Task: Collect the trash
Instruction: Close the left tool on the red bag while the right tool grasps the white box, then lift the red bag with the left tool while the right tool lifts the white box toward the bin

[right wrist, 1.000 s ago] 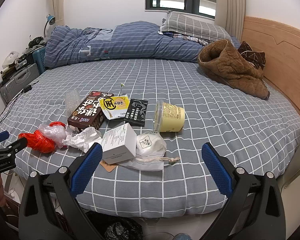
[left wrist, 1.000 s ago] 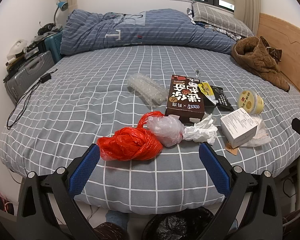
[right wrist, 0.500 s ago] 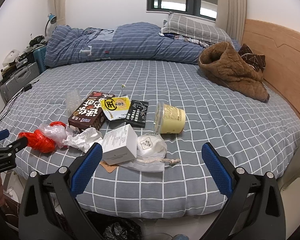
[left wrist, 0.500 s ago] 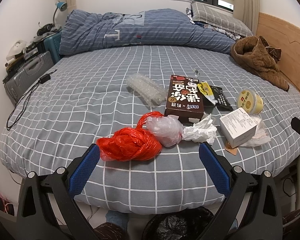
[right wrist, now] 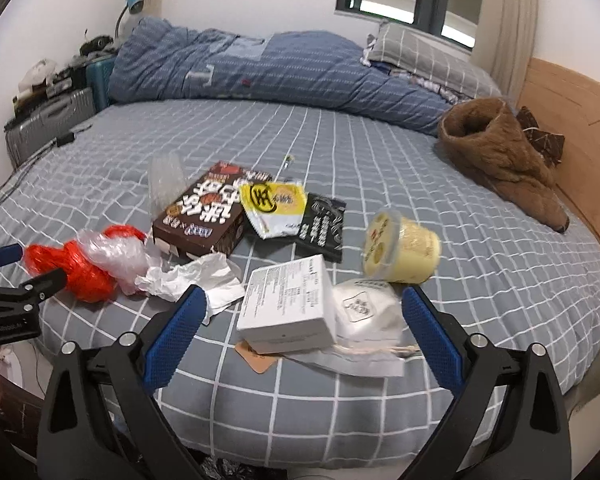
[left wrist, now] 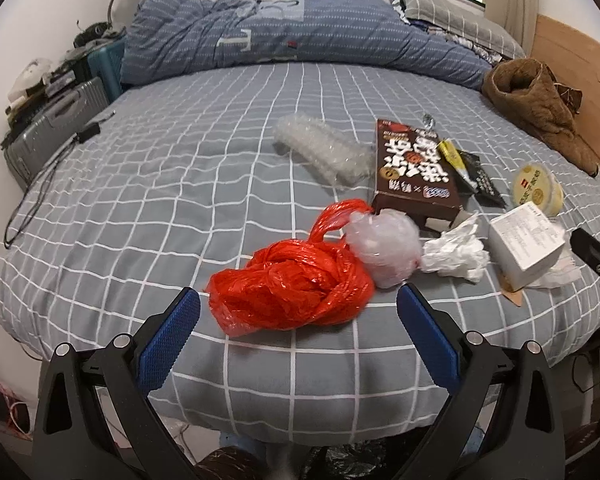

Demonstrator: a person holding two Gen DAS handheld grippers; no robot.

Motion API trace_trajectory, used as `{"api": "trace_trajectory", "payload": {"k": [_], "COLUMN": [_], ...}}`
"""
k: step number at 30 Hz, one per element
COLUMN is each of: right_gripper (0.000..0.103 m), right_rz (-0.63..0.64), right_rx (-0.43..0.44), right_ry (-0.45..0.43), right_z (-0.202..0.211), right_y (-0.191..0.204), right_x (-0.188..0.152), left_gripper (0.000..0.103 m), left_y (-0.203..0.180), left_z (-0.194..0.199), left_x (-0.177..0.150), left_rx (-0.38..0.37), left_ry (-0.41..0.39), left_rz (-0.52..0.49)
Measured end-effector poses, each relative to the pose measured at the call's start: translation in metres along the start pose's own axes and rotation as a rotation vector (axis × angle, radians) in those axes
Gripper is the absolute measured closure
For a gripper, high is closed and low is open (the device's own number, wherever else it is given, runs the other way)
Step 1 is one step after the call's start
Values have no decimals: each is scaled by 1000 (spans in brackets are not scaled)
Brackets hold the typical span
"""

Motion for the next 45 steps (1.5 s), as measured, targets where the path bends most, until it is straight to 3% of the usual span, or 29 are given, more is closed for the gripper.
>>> {"api": "trace_trajectory", "payload": {"k": [13, 19, 24, 36, 45], "right_gripper": [12, 20, 32, 33, 33], "right_rz": [26, 26, 33, 23, 1], "right_rx": [-6, -7, -28, -27, -5], "right_ry": [74, 105, 125, 122, 111], "right_z": [-47, -60, -68, -69, -60], "right_y": [24, 26, 25, 24, 24], "right_x": [-18, -24, -29, -29, -23], "left_gripper": [17, 24, 37, 65, 75], "left_y": [1, -4, -4, 5, 9], "left_z": [-40, -50, -54, -55, -42], "left_x": [-5, 0, 6, 10, 17], "left_rx": [-46, -51, -57, -103, -117], "left_ry": [58, 52, 48, 45, 19], "left_rz": [11, 9, 1, 69, 92]}}
Point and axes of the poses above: each gripper's, at about its wrist camera, not at the fingertips, and z roughly against the way its jaws point, y to its left, x to its top, the point moved 8 cm from there along -z, roughly the way its jaws point, and after that the axes turned 7 degrees about -x, right-handed, at the moved point
